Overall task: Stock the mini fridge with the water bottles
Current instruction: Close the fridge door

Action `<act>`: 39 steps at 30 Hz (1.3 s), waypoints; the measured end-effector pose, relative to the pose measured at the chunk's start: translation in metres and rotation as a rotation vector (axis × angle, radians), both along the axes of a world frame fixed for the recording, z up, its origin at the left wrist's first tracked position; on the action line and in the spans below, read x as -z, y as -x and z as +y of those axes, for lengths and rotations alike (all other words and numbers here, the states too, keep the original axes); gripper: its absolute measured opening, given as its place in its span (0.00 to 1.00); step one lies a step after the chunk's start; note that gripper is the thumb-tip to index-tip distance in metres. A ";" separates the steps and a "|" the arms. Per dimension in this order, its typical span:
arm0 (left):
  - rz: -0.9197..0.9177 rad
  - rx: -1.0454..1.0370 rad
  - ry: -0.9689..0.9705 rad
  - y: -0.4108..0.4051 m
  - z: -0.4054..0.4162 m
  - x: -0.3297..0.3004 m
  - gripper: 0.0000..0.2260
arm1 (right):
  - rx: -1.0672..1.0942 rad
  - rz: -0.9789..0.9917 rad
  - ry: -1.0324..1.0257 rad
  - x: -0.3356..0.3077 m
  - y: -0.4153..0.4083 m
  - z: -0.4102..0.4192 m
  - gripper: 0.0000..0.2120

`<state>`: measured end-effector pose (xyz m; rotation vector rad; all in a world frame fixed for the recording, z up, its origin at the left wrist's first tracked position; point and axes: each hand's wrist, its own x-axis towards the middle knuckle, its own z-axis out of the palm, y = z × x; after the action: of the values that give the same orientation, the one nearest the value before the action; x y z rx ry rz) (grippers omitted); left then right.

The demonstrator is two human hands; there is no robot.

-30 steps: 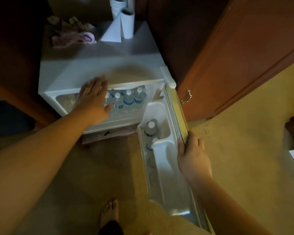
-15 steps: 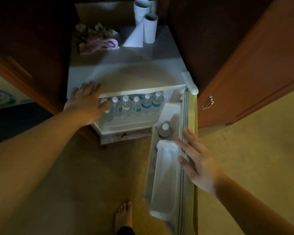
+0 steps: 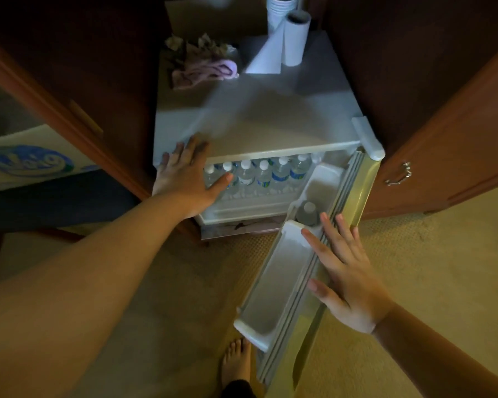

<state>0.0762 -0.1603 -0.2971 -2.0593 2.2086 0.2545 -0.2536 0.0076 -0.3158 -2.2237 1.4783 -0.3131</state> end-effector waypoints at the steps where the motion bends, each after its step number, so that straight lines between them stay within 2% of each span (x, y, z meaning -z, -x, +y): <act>1: 0.006 -0.002 -0.003 0.000 0.000 -0.001 0.43 | -0.002 0.005 -0.001 -0.001 -0.005 -0.002 0.36; 12: 0.071 0.003 0.042 -0.002 -0.004 -0.007 0.40 | 0.000 0.234 -0.002 -0.001 -0.061 -0.044 0.37; 23: 0.106 -0.026 -0.006 -0.008 -0.011 -0.010 0.39 | 0.095 0.263 0.016 0.002 -0.104 -0.085 0.35; 33: 0.096 0.019 -0.155 -0.015 -0.013 -0.018 0.49 | 0.144 0.273 0.016 0.004 -0.122 -0.117 0.32; 39: 0.075 -0.005 -0.014 -0.019 0.019 -0.013 0.47 | 0.169 0.314 0.042 0.008 -0.128 -0.132 0.32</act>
<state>0.0952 -0.1414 -0.2842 -2.0808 2.2375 0.3520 -0.1257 -0.1247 -0.3241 -2.2628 1.8434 -0.0470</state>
